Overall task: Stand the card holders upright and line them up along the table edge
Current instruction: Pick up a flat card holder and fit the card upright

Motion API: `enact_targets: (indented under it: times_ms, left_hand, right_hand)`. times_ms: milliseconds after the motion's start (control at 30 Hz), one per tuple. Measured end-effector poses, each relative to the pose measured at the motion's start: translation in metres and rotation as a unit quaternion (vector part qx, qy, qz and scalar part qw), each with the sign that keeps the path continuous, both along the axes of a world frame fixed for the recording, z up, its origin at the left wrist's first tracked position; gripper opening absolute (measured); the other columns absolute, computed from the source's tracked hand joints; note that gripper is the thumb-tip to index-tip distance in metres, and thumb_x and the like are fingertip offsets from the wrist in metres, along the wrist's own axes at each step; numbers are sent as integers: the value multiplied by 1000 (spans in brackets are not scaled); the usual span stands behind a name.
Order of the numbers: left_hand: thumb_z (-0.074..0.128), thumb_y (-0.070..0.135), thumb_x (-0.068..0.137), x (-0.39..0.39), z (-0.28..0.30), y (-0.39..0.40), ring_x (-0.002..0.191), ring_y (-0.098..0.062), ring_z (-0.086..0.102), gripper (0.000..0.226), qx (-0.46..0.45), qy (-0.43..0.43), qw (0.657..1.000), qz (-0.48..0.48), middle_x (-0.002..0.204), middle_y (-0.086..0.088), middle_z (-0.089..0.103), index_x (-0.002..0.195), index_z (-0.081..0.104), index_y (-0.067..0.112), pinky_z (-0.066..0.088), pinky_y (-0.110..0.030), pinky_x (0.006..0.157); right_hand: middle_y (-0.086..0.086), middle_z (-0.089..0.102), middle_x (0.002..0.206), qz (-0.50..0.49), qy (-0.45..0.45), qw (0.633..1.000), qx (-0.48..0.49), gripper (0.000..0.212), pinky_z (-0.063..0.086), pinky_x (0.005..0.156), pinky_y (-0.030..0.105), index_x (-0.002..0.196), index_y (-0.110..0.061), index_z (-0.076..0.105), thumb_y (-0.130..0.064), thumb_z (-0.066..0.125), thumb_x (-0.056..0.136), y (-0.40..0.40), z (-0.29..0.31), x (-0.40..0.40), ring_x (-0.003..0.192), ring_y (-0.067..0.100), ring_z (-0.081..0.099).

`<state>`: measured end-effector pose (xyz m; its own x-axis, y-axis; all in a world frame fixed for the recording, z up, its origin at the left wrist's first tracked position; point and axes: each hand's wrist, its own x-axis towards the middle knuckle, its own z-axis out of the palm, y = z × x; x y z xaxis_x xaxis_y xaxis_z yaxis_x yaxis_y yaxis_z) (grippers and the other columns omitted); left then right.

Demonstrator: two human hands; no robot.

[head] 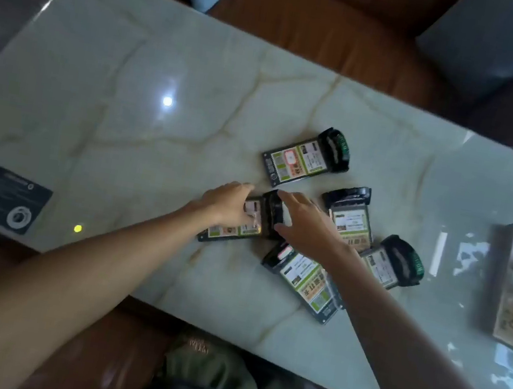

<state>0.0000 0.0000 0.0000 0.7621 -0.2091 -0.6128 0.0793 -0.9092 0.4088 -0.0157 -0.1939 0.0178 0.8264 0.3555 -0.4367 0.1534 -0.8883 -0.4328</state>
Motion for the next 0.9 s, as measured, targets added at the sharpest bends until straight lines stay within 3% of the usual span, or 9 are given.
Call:
enact_targets:
  times_ms: [133, 267, 400, 533, 633, 733, 833, 900]
  left_hand:
    - [79, 45, 68, -11, -20, 17, 120, -36, 57, 79, 33, -4, 999, 10, 128, -14, 58, 135, 47, 21, 52, -47, 95]
    - [86, 49, 59, -16, -44, 32, 125, -38, 49, 100, 84, -15, 996, 3, 135, -14, 50, 141, 37, 19, 47, -49, 99]
    - [89, 50, 55, -20, -60, 43, 124, -37, 44, 111, 127, -5, 992, -21, 135, -14, 42, 144, 30, 18, 45, -48, 95]
    - [88, 50, 53, -20, -69, 47, 114, -35, 48, 96, 153, -44, 987, -24, 124, -14, 45, 130, 43, 14, 45, -45, 89]
    - [89, 41, 57, -15, -67, 49, 109, -36, 51, 78, 112, -14, 993, 35, 120, -15, 48, 118, 48, 13, 48, -43, 88]
    - [89, 23, 64, -4, -59, 56, 97, -29, 61, 58, 3, 31, 994, 106, 118, -12, 53, 111, 55, 15, 50, -34, 79]
    - [88, 13, 66, 13, -41, 64, 98, -25, 66, 48, -76, 10, 985, 157, 111, -6, 70, 109, 66, 16, 47, -26, 78]
    - [87, 11, 66, 26, -22, 65, 100, -21, 68, 48, -107, -28, 977, 182, 108, -2, 74, 110, 71, 18, 47, -24, 81]
  right_hand:
    - [3, 38, 153, 60, -17, 997, -35, 69, 44, 102, 44, 151, -22, 34, -21, 63, 89, 23, -21, -3, 137, 27, 38]
    - [13, 25, 155, 59, -31, 992, -107, 71, 48, 99, 47, 150, -20, 32, -14, 64, 87, 41, -42, 1, 136, 34, 33]
    - [14, 44, 128, -42, -17, 994, -102, 54, 58, 73, 45, 135, -19, 42, -14, 67, 87, 45, -55, 4, 102, 34, 58]
    - [7, 56, 101, -150, 32, 988, -31, 45, 44, 53, 30, 132, -27, 46, -12, 55, 90, 41, -60, 9, 78, 25, 59]
    - [6, 59, 105, -187, 34, 982, 17, 51, 45, 62, 31, 135, -30, 48, -10, 54, 88, 38, -58, 17, 81, 25, 57]
    - [7, 62, 109, -217, 38, 974, 47, 61, 52, 66, 34, 138, -31, 48, -3, 52, 84, 30, -55, 23, 86, 25, 60]
    - [9, 66, 117, -274, 44, 956, 92, 62, 59, 76, 39, 139, -27, 50, 2, 49, 85, 18, -57, 26, 96, 27, 63]
    - [10, 66, 119, -315, 51, 940, 121, 56, 58, 76, 34, 138, -25, 52, 1, 52, 88, 14, -59, 25, 100, 25, 64]
